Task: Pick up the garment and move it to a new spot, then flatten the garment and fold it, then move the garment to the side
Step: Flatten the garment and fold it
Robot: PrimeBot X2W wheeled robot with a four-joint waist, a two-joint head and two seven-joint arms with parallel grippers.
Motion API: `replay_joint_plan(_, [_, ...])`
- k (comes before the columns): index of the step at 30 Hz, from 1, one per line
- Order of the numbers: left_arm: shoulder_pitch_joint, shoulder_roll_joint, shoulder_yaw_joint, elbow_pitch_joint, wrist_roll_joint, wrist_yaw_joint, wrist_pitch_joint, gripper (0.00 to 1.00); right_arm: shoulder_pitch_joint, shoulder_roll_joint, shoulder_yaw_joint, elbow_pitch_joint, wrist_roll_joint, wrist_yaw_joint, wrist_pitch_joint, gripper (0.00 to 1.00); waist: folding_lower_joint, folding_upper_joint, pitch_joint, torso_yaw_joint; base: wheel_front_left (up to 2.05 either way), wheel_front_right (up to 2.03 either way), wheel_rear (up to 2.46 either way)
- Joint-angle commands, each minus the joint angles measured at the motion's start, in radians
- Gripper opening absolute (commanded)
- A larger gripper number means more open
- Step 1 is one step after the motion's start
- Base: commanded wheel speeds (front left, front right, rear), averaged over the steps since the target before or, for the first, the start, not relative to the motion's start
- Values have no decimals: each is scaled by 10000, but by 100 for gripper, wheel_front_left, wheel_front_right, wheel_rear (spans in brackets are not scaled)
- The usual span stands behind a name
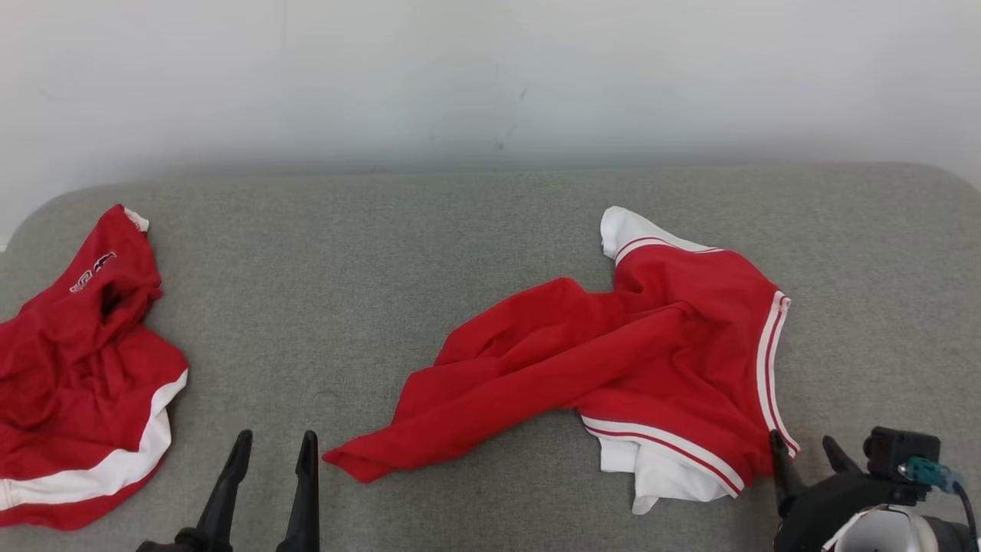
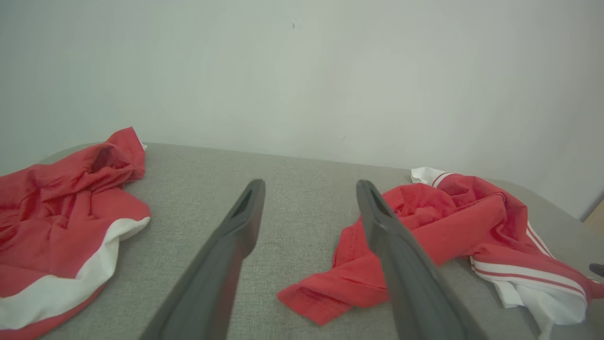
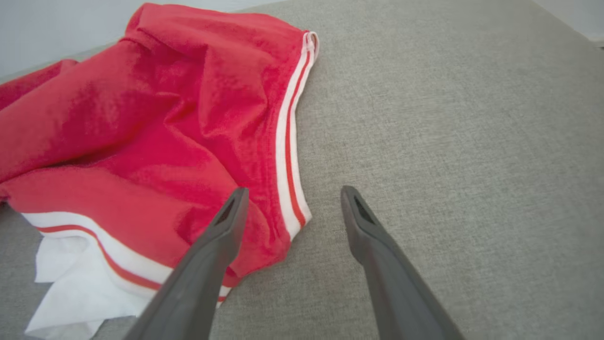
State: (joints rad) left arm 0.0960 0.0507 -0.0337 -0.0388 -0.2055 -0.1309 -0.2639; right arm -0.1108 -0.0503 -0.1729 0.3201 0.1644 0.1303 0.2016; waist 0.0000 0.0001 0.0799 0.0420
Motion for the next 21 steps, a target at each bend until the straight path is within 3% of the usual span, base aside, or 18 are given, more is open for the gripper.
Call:
replay_joint_plan(1, [3,-4,-15,63,-70,25,-8,100,-146,-1,15,178,23,9,108,100,0,-1,121,116,0,0,0])
replay_joint_plan(5, [-62,-3,-66,322,-121,24,-8,100,-435,-4,53,916,123,9,727,100,0,-1,262,253,0,0,0])
replay_joint_plan(6, [-98,-2,-76,354,-120,23,-8,100,-508,-7,48,1044,75,9,816,80,0,-1,297,283,0,0,0])
replay_joint_plan(7, [-98,-2,-76,354,-120,23,-8,100,-508,-7,48,1044,75,9,816,80,0,-1,297,283,0,0,0])
replay_joint_plan(8, [-118,-2,-66,404,-144,23,-8,100,-552,-2,40,1158,42,9,874,47,0,-1,318,303,0,0,0])
replay_joint_plan(9, [-132,-2,-55,441,-147,24,-8,100,-558,2,38,1267,66,9,914,2,0,-1,331,321,0,0,0])
replay_joint_plan(14, [-151,-4,-25,573,-140,22,-8,100,-698,-16,-296,1190,-181,7,548,0,0,-1,316,354,0,0,0])
replay_joint_plan(21, [41,-5,7,580,-135,23,-8,100,-943,-9,-931,-266,-923,7,463,0,0,-1,126,273,0,0,0])
